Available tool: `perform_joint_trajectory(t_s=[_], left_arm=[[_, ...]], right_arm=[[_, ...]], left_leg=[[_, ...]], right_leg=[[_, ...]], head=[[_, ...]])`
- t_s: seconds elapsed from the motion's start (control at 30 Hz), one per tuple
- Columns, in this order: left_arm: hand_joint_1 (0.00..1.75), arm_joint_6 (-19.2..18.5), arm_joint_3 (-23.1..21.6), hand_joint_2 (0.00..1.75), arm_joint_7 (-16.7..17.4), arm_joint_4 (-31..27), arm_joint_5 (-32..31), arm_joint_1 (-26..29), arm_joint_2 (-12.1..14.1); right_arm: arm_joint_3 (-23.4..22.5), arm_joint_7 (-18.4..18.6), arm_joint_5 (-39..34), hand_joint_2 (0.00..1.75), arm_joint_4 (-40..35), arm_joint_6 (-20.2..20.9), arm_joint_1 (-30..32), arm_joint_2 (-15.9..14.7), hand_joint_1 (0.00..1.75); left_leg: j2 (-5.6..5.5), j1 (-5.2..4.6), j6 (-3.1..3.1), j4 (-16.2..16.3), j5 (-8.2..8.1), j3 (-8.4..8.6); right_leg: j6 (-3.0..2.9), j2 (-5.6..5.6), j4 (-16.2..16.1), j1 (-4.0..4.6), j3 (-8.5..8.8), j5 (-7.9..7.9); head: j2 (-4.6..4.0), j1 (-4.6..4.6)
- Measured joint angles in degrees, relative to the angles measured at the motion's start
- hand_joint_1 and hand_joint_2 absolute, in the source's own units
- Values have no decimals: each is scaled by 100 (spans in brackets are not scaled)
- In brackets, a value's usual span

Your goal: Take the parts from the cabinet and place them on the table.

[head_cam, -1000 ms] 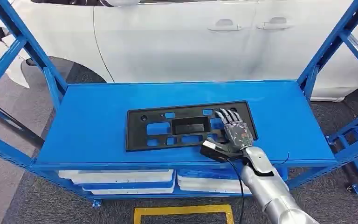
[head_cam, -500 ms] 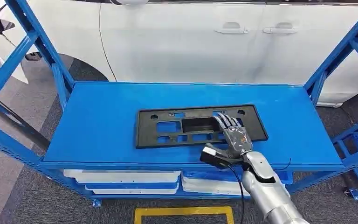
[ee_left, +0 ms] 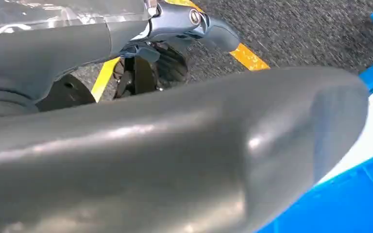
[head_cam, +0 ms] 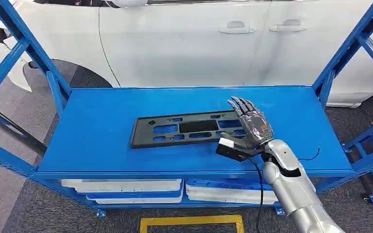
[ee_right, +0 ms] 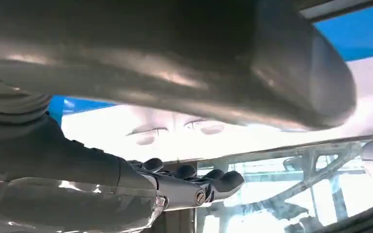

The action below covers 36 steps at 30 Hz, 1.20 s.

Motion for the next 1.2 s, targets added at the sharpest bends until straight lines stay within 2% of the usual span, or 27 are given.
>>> perform_joint_trajectory(t_s=[0.07,0.1,0.13,0.2,0.27,0.3,0.33,0.4,0.43,0.47,0.5,0.53,0.6,0.63,0.67,0.73,0.8,0.83,0.87,0.93,0.97,1.0,1.03,1.1,1.13,1.17,1.2], left_arm=[[0,-15,2,0,-20,0,0,0,2],[0,-31,0,0,-31,0,-2,-3,2],[0,-37,0,0,-37,0,-2,-8,2],[0,-53,0,0,-52,0,-17,0,2],[0,-48,2,0,-53,0,-20,-1,2],[0,-53,2,0,-52,0,-20,-10,0],[0,-53,2,0,-52,0,-20,-23,0],[0,-50,0,0,-37,0,-20,-46,-2],[0,-37,0,0,-28,0,-20,-44,0],[0,-26,2,0,-15,0,-17,-40,0],[0,-11,2,0,-15,0,-17,-37,0],[0,0,2,0,-13,0,-17,-39,-2],[0,9,2,0,-13,0,-18,-41,-9],[0,7,0,0,-13,0,-17,-42,-9],[0,9,0,0,-17,0,-20,-46,-9],[0,6,2,0,-17,0,-20,-44,-11],[0,9,2,0,-17,0,-20,-51,-11],[0,7,0,0,-17,0,-20,-54,-11],[0,6,0,0,-17,0,-20,-58,-11],[0,6,0,0,-17,0,-15,-53,-11],[0,4,0,0,-17,0,-7,-45,-13],[0,6,2,0,-17,0,2,-37,-13],[0,6,2,0,-17,0,2,-37,-13],[0,7,0,0,-17,0,2,-58,-11],[0,6,0,0,-17,0,2,-68,-7],[0,4,0,0,-17,0,2,-76,-7],[0,2,0,0,-20,0,2,-74,-7]], right_arm=[[13,57,37,0,-219,-9,135,-76,0],[22,77,55,0,-307,-22,202,-105,0],[26,99,70,0,-384,-39,267,-143,0],[42,177,186,0,-551,-55,413,-214,0],[66,250,301,0,-710,-57,530,-265,0],[79,289,339,0,-777,-55,568,-295,0],[85,302,365,0,-822,-46,573,-326,0],[101,333,398,0,-864,-4,618,-361,0],[107,344,411,0,-879,33,667,-372,0],[118,341,415,0,-893,57,716,-378,0],[136,341,415,0,-910,94,752,-387,0],[151,341,409,0,-947,120,777,-396,0],[179,341,400,0,-1054,140,800,-433,0],[186,344,387,0,-1104,144,813,-450,0],[195,348,374,0,-1157,166,850,-461,0],[201,361,350,0,-1242,195,981,-499,0],[219,363,346,0,-1325,195,1083,-512,0],[223,363,348,0,-1354,197,1108,-514,0],[225,368,350,0,-1358,201,1129,-512,0],[243,378,369,0,-1356,216,1203,-512,0],[262,411,409,0,-1347,219,1222,-512,0],[298,471,473,0,-1327,216,1214,-510,0],[341,525,527,0,-1301,212,1196,-496,0],[383,586,579,0,-1262,208,1153,-475,0],[398,593,586,0,-1242,199,1141,-461,0],[411,601,590,0,-1225,186,1134,-459,0],[420,603,597,0,-1205,175,1133,-459,0]], left_leg=[[1,0,38,-1020,545,493],[1,-2,73,-1518,696,713],[-3,-32,89,-1615,613,786],[-13,-32,128,-1598,630,755],[-12,-25,206,-1656,659,771],[-3,-6,245,-1698,689,803],[3,-2,268,-1713,698,802],[4,-5,282,-1712,702,785],[4,-7,285,-1709,701,780],[3,-7,285,-1705,701,778],[-1,-6,284,-1701,700,781],[-3,-4,278,-1691,696,783],[-6,-5,243,-1666,673,793],[-7,-35,214,-1650,660,781],[-14,-45,181,-1641,655,769],[-12,-27,118,-1666,662,784],[-7,-16,46,-1625,610,773],[-1,-10,21,-1445,473,710],[-1,-6,-1,-1044,230,527],[-1,-1,-33,-90,-187,90],[-1,-1,-37,204,-241,-53],[-1,-1,-31,172,-145,-48],[-1,-1,-18,-116,55,85],[0,-4,44,-1201,586,604],[3,-16,96,-1589,626,769],[4,-39,110,-1639,622,794],[-6,-46,126,-1634,632,778]], right_leg=[[30,6,31,0,29,-39],[54,3,47,1,38,-62],[80,3,68,43,17,-73],[132,2,64,27,2,-58],[204,4,46,29,17,-56],[226,4,112,-2,6,-124],[250,3,315,5,-96,-271],[312,2,1299,-17,-571,-754],[329,3,1729,-25,-780,-896],[339,2,1929,-34,-887,-902],[345,0,1825,-45,-848,-772],[342,-1,1419,-58,-653,-513],[316,-5,322,-73,-109,-21],[282,-3,75,-50,8,-88],[233,7,63,-26,-13,-52],[176,8,73,4,-19,-62],[81,-10,2,-46,15,-15],[52,-7,-8,-41,22,-14],[24,-9,-6,-37,16,-16],[11,-14,-3,-20,14,-22],[10,-14,3,-14,12,-23],[5,-11,9,-12,14,-27],[5,-3,18,-9,18,-30],[26,5,37,-2,37,-51],[46,3,42,5,34,-62],[80,4,60,35,16,-64],[110,-1,56,24,5,-55]], head=[[0,-2],[0,-2],[0,4],[0,2],[2,4],[0,4],[2,30],[2,31],[0,33],[0,35],[0,35],[0,35],[0,35],[0,33],[2,26],[0,28],[2,28],[0,14],[0,-4],[0,0],[0,-2],[0,0],[0,-4],[0,-4],[0,0],[2,4],[0,4]])
